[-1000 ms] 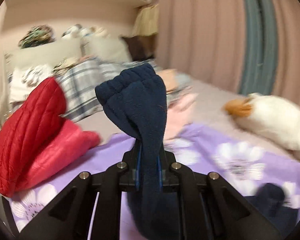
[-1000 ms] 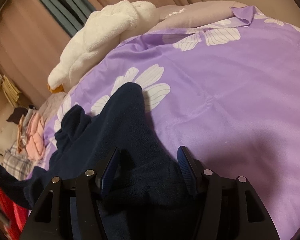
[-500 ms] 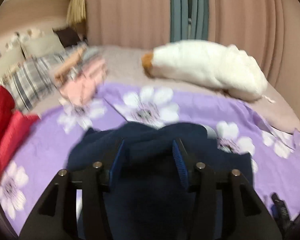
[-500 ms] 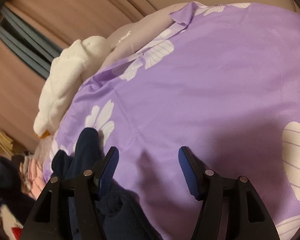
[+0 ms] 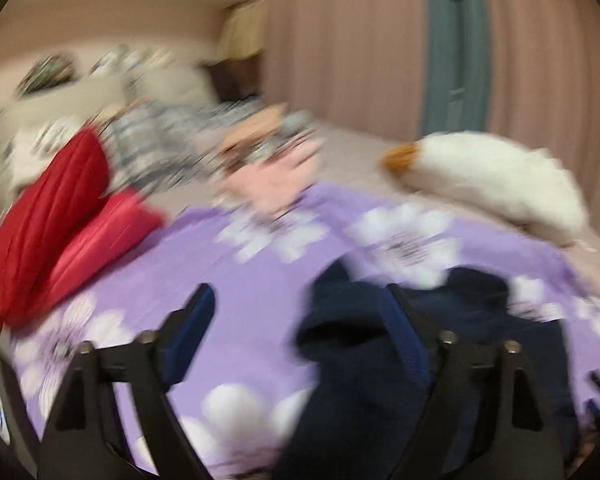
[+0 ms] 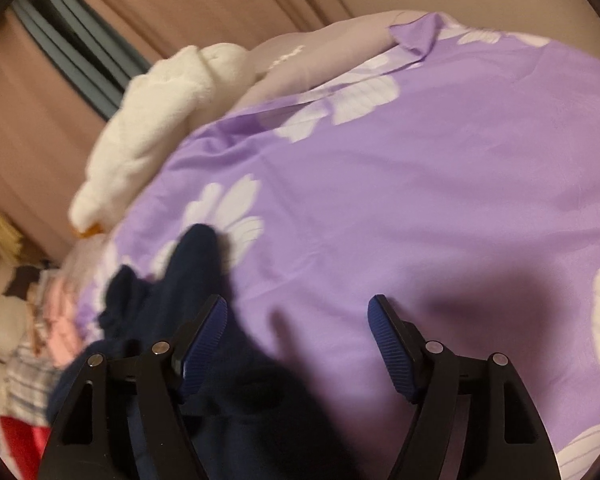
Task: Fold large clothes
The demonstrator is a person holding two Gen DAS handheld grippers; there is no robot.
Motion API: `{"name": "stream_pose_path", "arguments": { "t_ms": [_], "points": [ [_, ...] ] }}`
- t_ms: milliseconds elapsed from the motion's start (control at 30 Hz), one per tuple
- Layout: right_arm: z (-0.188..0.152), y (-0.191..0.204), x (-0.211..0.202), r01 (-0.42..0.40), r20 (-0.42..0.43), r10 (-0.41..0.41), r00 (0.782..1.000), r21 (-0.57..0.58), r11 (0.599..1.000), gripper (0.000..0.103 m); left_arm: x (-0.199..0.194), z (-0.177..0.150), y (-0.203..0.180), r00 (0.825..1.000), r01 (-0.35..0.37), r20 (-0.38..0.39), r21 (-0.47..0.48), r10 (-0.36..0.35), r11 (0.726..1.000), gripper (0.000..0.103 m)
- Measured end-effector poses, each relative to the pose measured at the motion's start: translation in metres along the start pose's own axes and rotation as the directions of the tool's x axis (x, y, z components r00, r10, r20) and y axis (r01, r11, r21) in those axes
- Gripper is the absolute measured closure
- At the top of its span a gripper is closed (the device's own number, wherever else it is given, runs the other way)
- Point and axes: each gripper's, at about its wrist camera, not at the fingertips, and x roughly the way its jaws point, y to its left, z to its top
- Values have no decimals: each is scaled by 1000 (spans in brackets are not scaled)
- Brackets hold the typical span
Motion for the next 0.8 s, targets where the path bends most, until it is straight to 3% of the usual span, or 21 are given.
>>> {"name": "stream_pose_path", "arguments": {
  "t_ms": [33,100,167,233,300,400,500,567,600,633,667,700,733,800],
  "points": [
    [-1,6,0,-23,0,23,1000,-13,1000,30,11,-9,14,999,-22,-33,-27,21,999,47],
    [-6,21,-2,-51,11,52,999,-71,996,30,37,-29,42,992,-64,-117,-92,53,994,57],
    [-12,39,-3,-63,12,65,998,-140,988,30,64,-42,62,969,-109,-232,-105,82,989,77],
    [-21,56,1,-116,-32,112,993,-190,975,30,73,-48,78,952,-139,-289,-127,98,982,79],
    [-31,73,4,-173,-90,157,983,-204,964,29,73,-52,90,956,-157,-273,-157,110,975,79],
    [-41,106,9,-239,-145,207,967,-251,938,20,74,-51,94,953,-169,-279,-151,122,974,76],
    [-53,146,27,-331,-233,273,933,-267,905,20,78,-55,98,950,-146,-295,-142,99,979,75],
    [-66,166,57,-330,-336,239,911,-245,911,20,84,-60,102,941,-157,-322,-148,102,977,75],
    [-76,172,75,-312,-393,208,896,-222,924,22,86,-61,103,937,-157,-336,-150,99,976,75],
    [-85,176,87,-279,-398,173,901,-225,934,27,90,-61,106,927,-153,-366,-162,84,975,75],
    [-90,180,89,-211,-321,113,940,-290,934,34,91,-62,108,923,-145,-380,-178,68,973,75],
    [-92,182,86,-154,-253,66,965,-346,926,65,92,-62,112,921,-125,-389,-211,33,969,75],
    [-91,181,85,-133,-233,49,971,-357,925,74,92,-61,115,922,-116,-387,-229,19,966,75],
    [-79,173,75,-188,-243,115,963,-304,934,75,91,-59,116,923,-132,-384,-233,34,964,74]
  ]
}}
